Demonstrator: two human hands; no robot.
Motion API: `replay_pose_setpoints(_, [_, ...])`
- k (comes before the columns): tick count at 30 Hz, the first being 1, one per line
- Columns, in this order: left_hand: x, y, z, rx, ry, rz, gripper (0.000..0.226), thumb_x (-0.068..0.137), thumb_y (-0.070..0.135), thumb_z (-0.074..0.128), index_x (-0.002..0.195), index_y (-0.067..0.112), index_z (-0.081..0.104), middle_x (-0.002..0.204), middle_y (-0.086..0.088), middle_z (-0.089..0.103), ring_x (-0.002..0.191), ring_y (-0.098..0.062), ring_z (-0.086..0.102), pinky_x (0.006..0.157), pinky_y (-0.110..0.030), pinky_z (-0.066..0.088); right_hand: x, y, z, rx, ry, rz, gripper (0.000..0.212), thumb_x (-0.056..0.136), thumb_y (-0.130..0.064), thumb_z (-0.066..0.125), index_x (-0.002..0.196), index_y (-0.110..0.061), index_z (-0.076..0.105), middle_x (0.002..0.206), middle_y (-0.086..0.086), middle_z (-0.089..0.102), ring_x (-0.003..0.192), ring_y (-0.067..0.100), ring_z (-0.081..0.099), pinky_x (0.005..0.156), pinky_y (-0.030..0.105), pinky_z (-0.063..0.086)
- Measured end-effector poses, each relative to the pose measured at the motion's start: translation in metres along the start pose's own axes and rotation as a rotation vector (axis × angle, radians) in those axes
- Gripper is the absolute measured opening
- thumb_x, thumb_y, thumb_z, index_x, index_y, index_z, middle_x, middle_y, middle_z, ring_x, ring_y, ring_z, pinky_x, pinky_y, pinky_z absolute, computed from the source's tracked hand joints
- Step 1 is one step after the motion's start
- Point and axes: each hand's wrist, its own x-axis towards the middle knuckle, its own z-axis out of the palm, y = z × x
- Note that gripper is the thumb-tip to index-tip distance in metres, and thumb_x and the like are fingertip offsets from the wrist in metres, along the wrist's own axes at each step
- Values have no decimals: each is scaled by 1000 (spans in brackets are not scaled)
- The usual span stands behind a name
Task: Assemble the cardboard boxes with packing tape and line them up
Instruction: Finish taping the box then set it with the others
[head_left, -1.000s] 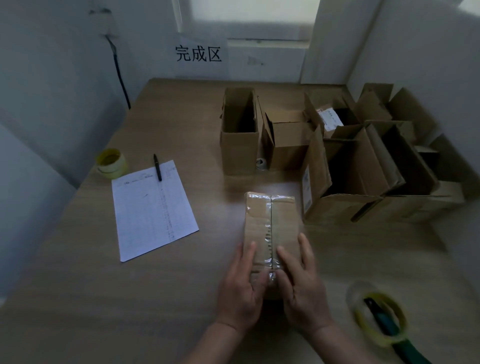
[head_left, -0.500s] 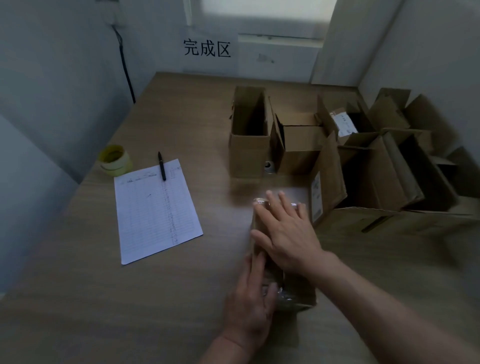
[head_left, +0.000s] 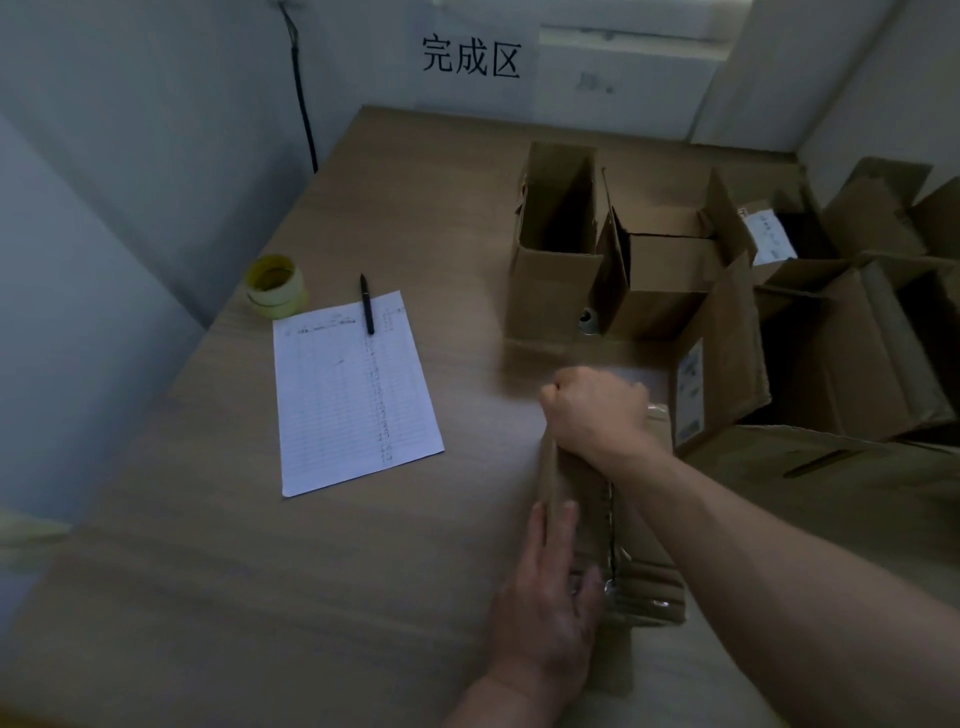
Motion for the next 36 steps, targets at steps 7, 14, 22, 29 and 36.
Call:
replay_pose_setpoints(7, [0,1,2,-15,22,-13,65,83,62,28,146,55,12,160,1,24,138,-19,40,98,-30,44,-6,17,-19,225,-195,-111,52,98,-62,33,144,-41,42,151,-7,43,141,22,36,112,53,19])
replay_pose_setpoints(14, [2,1,8,-24,45,7,59,86,59,27,139,59,2,158,1,32,138,-9,35,101,-25,40,-26,90,14,398,38,-194,61,92,-57,35,138,-22,55,143,2,53,135,25,42,113,37,28])
replay_pose_setpoints(22, [3,0,4,-15,49,32,61,86,59,30,147,51,25,155,4,37,137,-14,42,100,-29,45,-134,92,47,846,73,-9,64,98,-48,41,155,-33,16,164,-7,8,149,1,0,114,18,7])
replay_pose_setpoints(29, [10,-9,-2,101,10,180,56,94,51,36,146,33,29,145,-7,50,121,-26,57,88,-41,56,-153,103,49,911,97,-110,74,85,-65,43,151,-33,35,156,-10,30,139,0,33,113,27,34])
replay_pose_setpoints(36, [13,-8,-6,91,-16,237,55,94,46,39,145,25,37,139,-6,55,117,-18,56,87,-33,53,-177,117,74,896,175,-148,59,85,-56,48,141,-53,30,151,-18,34,137,-8,33,112,19,32])
